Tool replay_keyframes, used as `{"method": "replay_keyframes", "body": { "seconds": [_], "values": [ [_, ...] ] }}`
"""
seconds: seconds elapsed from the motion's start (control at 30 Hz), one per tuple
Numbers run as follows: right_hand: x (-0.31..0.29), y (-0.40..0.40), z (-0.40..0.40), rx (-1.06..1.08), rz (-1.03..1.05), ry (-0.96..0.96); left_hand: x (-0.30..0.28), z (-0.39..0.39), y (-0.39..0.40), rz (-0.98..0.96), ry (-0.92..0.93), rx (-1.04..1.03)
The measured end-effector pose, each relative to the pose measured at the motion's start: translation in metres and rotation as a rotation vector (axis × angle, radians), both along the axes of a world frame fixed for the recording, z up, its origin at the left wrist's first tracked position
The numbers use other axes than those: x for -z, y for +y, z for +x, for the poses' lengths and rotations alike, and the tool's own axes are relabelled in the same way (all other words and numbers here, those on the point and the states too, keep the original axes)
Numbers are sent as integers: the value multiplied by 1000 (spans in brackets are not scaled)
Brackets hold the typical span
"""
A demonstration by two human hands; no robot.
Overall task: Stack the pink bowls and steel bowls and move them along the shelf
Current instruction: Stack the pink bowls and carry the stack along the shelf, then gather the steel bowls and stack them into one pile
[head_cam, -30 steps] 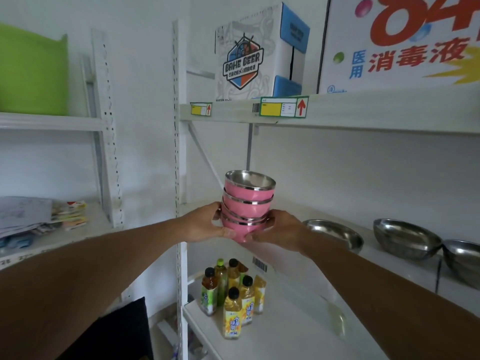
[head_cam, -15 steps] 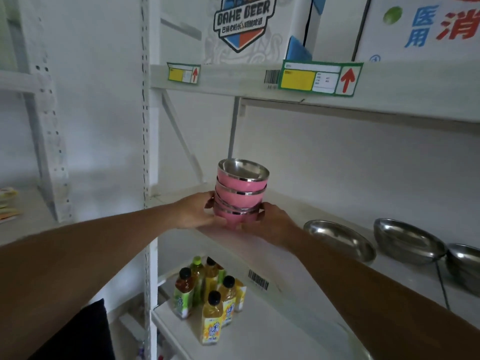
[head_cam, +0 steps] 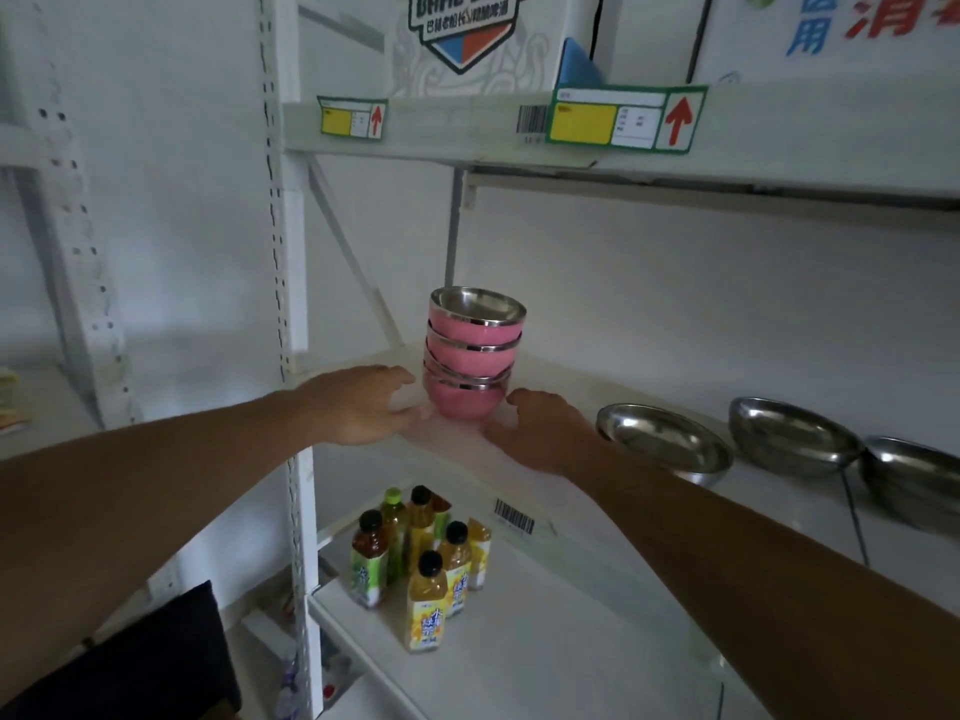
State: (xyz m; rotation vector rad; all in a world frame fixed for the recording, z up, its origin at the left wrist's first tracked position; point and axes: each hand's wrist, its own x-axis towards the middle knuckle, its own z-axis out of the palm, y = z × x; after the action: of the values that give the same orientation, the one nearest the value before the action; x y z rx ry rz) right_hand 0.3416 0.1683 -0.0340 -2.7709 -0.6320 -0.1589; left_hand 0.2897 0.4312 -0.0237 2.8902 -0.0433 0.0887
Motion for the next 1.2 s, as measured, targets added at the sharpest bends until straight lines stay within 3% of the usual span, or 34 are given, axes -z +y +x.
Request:
{"method": "replay_keyframes", "body": {
  "seconds": [0.33,0.57,0.83,1.2],
  "values": [
    [-15,-50,-82,-130,25,-52,-7,-130,-74,-14,-127,-178],
    [-21,-108,-148,-83,34,-108,-7,-175,-132,-9,-123,-103],
    [-25,-192,-208,229,12,-68,-1,-177,-194,-184,-125,112],
    [-14,-289,-294,564,19,-12,15,-185,-271,-240,-166,336]
  ]
}}
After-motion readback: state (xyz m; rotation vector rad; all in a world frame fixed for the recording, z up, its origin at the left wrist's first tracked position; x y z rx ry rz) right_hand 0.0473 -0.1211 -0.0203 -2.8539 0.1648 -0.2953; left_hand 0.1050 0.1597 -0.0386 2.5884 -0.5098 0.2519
